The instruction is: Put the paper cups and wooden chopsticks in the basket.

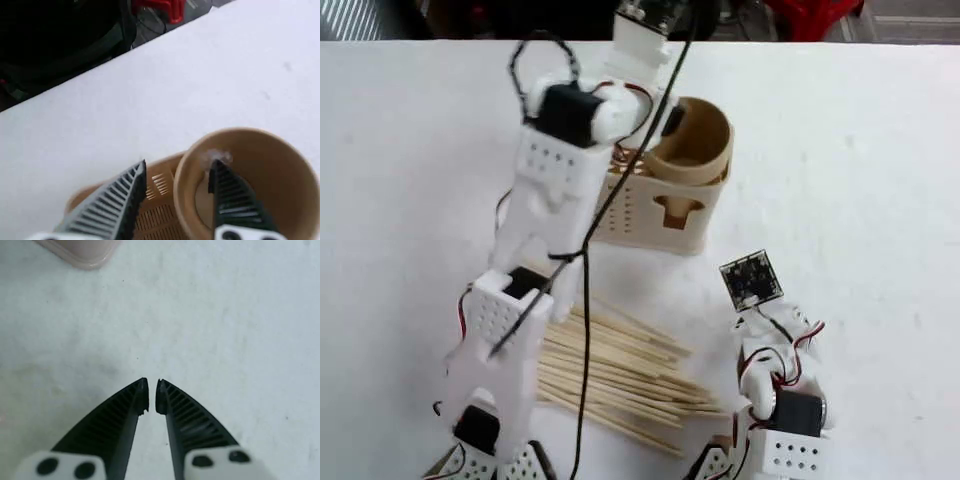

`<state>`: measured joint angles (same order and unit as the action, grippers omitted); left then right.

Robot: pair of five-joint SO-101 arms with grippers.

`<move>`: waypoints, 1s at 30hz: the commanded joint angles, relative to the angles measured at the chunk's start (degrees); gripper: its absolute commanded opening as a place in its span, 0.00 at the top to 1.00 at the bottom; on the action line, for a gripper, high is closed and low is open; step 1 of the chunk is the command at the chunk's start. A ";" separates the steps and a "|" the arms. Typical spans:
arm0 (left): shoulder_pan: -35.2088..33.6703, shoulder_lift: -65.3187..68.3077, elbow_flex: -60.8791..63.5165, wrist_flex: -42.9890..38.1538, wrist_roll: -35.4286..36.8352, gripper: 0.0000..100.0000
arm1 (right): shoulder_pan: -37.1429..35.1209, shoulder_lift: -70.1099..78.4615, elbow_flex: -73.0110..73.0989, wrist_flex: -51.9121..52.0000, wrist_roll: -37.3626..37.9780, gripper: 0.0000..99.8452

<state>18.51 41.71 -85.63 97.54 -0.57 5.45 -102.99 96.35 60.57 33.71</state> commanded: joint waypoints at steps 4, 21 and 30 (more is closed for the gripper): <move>-1.01 -3.38 -9.76 3.60 0.44 0.79 | -0.48 -0.31 0.44 -0.92 -0.44 0.96; -41.89 -7.52 15.03 5.19 6.42 0.79 | -0.04 -0.31 -1.58 0.66 -0.44 0.95; -41.98 -20.44 65.93 -5.19 2.73 0.78 | -0.48 -0.22 -10.64 5.93 -0.70 0.93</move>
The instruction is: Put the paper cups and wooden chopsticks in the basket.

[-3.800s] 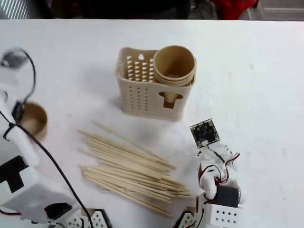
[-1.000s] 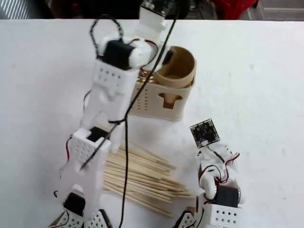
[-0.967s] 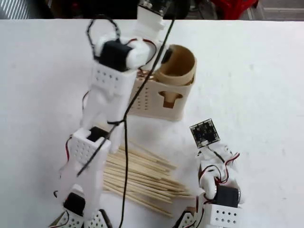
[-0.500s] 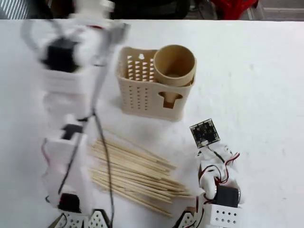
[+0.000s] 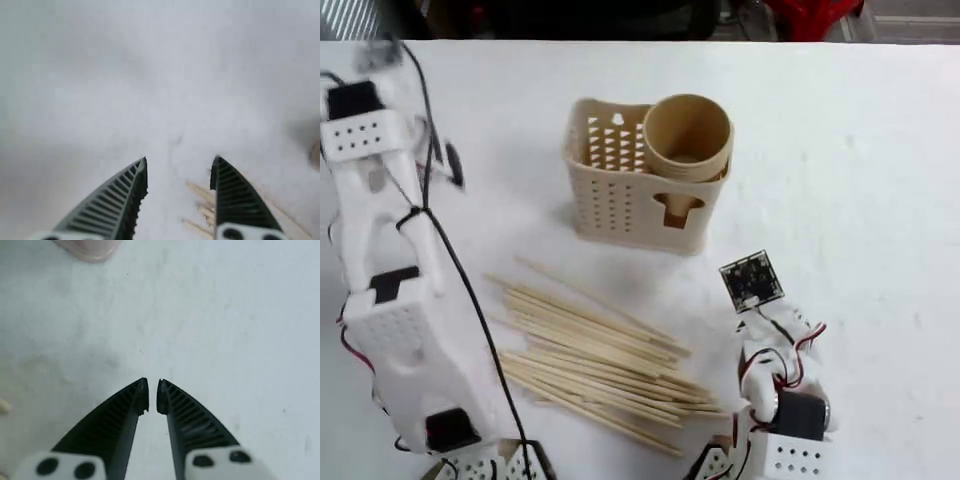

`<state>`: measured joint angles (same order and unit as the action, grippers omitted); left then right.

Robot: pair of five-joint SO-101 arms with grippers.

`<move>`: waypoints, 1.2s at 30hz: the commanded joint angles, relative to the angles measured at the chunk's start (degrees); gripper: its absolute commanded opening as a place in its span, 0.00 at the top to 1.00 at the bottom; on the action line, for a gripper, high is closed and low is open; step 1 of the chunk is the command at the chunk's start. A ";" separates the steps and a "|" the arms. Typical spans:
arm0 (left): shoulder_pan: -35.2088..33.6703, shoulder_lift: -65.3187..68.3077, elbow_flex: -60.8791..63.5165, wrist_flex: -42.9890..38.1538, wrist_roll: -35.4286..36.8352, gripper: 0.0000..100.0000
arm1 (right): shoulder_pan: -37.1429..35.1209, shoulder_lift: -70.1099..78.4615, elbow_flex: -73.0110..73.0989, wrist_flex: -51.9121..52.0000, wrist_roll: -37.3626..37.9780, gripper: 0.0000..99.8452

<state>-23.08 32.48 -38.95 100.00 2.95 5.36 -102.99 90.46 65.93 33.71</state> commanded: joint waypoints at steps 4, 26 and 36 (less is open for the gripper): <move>-0.04 -23.43 39.65 -18.81 -0.53 0.78 | -5.76 0.75 -8.88 1.45 -0.44 0.89; -5.05 -31.69 71.03 -59.16 10.81 0.78 | -47.60 86.20 -48.26 -16.40 -0.88 0.82; -2.77 -31.87 71.21 -57.93 10.81 0.78 | -47.34 102.37 -54.33 -28.18 -0.97 0.82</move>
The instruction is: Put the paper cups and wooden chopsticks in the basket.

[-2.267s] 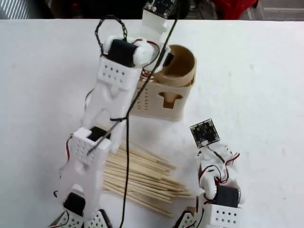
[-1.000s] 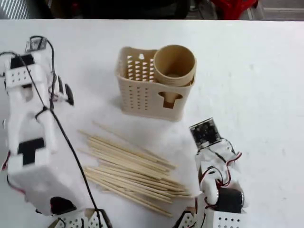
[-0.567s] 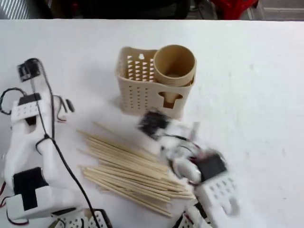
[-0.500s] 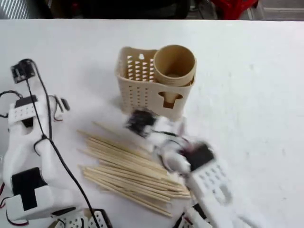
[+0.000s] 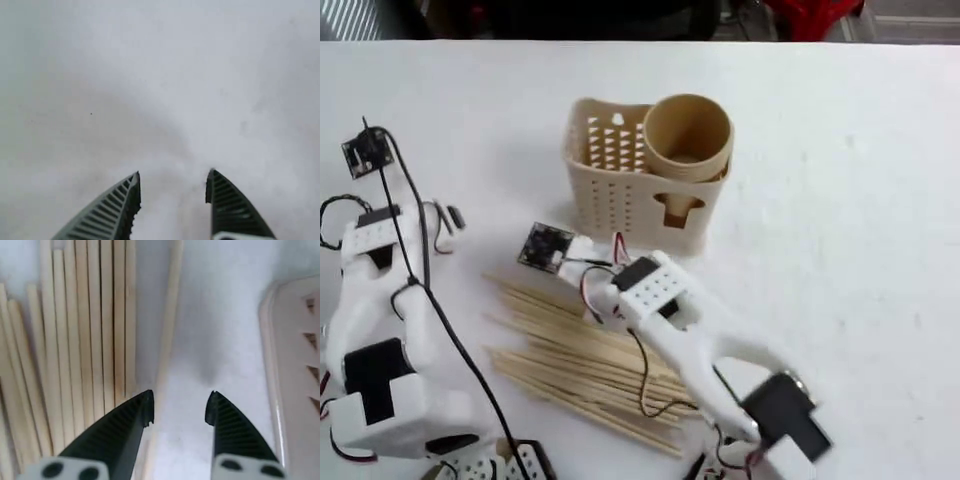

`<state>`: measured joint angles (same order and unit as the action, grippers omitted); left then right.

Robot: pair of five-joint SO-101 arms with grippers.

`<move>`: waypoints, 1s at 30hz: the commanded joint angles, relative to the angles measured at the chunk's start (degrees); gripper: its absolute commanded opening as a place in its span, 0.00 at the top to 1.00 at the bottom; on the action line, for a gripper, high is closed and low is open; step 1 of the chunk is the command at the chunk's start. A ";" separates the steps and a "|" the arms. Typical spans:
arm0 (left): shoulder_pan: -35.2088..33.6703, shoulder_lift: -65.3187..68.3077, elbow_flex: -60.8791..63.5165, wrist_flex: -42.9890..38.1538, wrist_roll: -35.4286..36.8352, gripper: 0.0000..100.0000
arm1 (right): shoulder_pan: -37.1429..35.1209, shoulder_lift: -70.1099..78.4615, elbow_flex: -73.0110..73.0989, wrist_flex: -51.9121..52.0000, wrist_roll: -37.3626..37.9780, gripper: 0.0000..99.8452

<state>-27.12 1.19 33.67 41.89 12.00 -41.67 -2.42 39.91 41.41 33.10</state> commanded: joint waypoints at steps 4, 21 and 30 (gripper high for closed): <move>1.27 -0.57 -1.23 0.26 1.76 0.78 | -0.40 7.16 -6.24 -5.05 -0.35 0.82; 1.27 -0.31 -1.23 0.00 1.76 0.78 | -0.22 -4.70 -8.53 6.20 -7.21 0.98; 1.27 -0.22 -1.23 -0.09 1.76 0.78 | 3.12 -37.05 -9.14 16.57 -15.21 0.98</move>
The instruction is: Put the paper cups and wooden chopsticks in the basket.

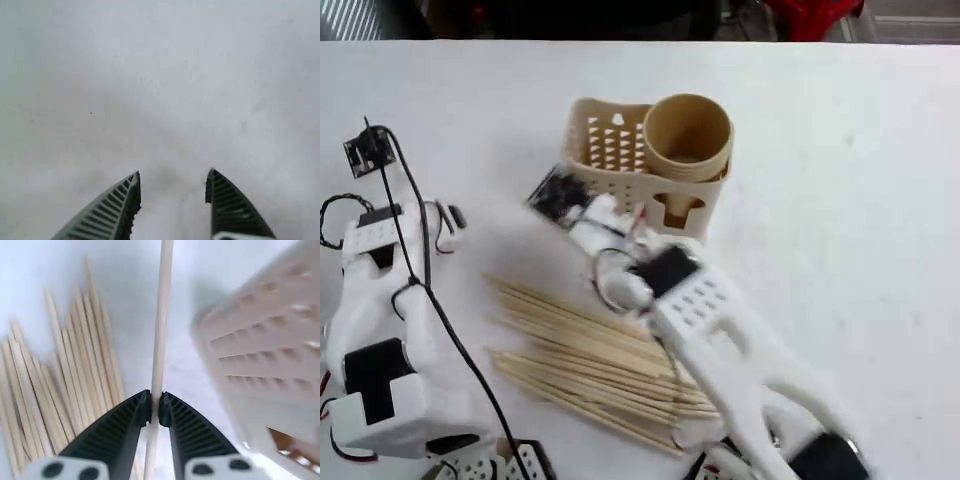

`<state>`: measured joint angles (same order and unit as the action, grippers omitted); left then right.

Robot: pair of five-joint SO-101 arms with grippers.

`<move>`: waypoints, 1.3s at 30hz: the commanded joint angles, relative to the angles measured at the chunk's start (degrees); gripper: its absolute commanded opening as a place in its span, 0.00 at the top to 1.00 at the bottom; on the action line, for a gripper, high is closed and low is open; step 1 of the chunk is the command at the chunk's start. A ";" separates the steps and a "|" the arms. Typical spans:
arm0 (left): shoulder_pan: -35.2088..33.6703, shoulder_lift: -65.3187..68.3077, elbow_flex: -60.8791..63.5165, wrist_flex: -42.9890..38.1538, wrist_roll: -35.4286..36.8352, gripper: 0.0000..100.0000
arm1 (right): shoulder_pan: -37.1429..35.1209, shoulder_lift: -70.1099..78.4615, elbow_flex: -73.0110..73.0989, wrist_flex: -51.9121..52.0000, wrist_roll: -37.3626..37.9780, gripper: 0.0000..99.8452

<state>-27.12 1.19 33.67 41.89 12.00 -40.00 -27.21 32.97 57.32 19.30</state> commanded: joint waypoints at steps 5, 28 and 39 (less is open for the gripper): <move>1.27 -0.22 -1.23 -0.09 1.76 0.78 | 1.63 -22.73 -9.93 -0.57 -1.58 0.98; 1.27 -0.22 -1.14 -0.09 1.76 0.78 | 11.47 6.55 -17.85 -46.11 -10.81 0.98; 1.27 -0.13 -1.14 -0.09 1.76 0.78 | 11.12 6.20 -17.93 -33.80 -10.90 0.77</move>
<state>-27.12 1.19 33.67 41.89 12.00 -29.19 -20.18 17.67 22.51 8.84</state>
